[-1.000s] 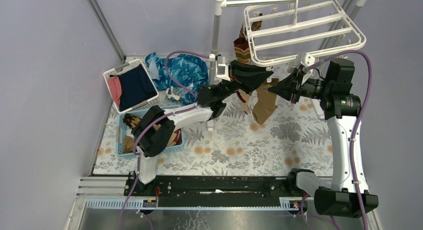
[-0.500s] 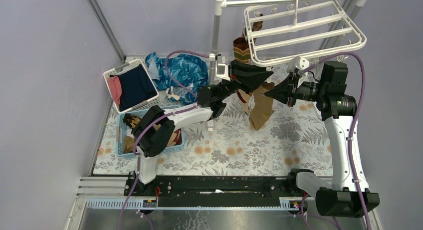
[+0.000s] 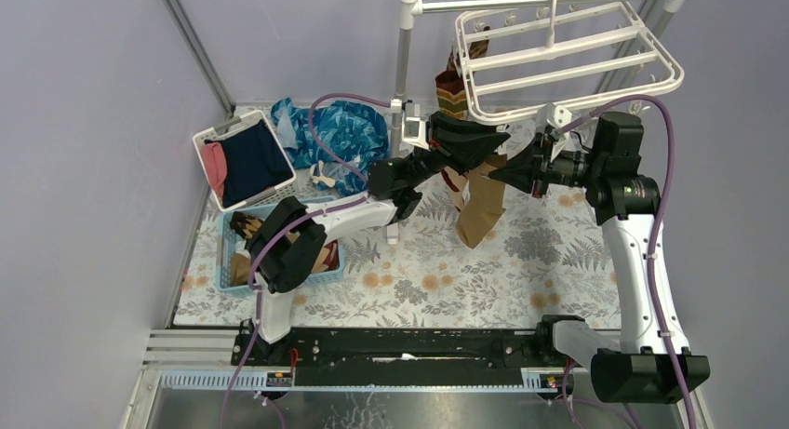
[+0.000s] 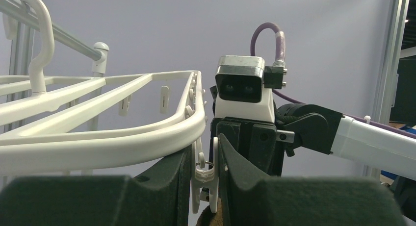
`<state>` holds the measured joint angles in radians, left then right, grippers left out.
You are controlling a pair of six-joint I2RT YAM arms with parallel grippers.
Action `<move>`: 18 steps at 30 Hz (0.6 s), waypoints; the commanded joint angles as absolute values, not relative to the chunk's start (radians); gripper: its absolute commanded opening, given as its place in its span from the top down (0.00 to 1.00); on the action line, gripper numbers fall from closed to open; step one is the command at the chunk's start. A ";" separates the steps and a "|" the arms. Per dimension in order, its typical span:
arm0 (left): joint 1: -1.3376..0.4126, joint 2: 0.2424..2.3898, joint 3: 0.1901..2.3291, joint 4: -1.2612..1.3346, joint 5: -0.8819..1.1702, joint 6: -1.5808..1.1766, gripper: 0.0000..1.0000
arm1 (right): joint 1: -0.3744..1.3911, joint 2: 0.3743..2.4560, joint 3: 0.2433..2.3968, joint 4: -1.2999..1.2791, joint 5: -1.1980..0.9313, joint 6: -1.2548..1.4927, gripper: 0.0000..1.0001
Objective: Clip the socks to the hanger
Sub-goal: Clamp the sock onto the hanger.
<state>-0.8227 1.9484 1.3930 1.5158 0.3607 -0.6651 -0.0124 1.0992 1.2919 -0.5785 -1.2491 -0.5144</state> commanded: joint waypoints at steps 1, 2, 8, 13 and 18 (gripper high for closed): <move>-0.816 1.950 1.405 1.597 0.373 -0.695 0.75 | -0.005 1.096 1.256 -0.471 -1.307 -0.424 0.92; -0.815 1.949 1.403 1.598 0.371 -0.700 0.75 | -0.005 1.093 1.250 -0.452 -1.316 -0.410 0.92; -0.816 1.940 1.402 1.601 0.360 -0.738 0.76 | -0.005 1.094 1.252 -0.426 -1.318 -0.400 0.92; -0.815 1.935 1.402 1.603 0.363 -0.756 0.76 | -0.005 1.094 1.244 -0.389 -1.314 -0.368 0.92; -0.816 1.937 1.404 1.604 0.367 -0.765 0.76 | -0.005 1.101 1.267 -0.382 -1.307 -0.367 0.92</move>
<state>-0.8223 1.9484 1.3930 1.5158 0.3595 -0.7456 -0.0120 1.0996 1.2457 -0.4252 -1.2850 -0.3912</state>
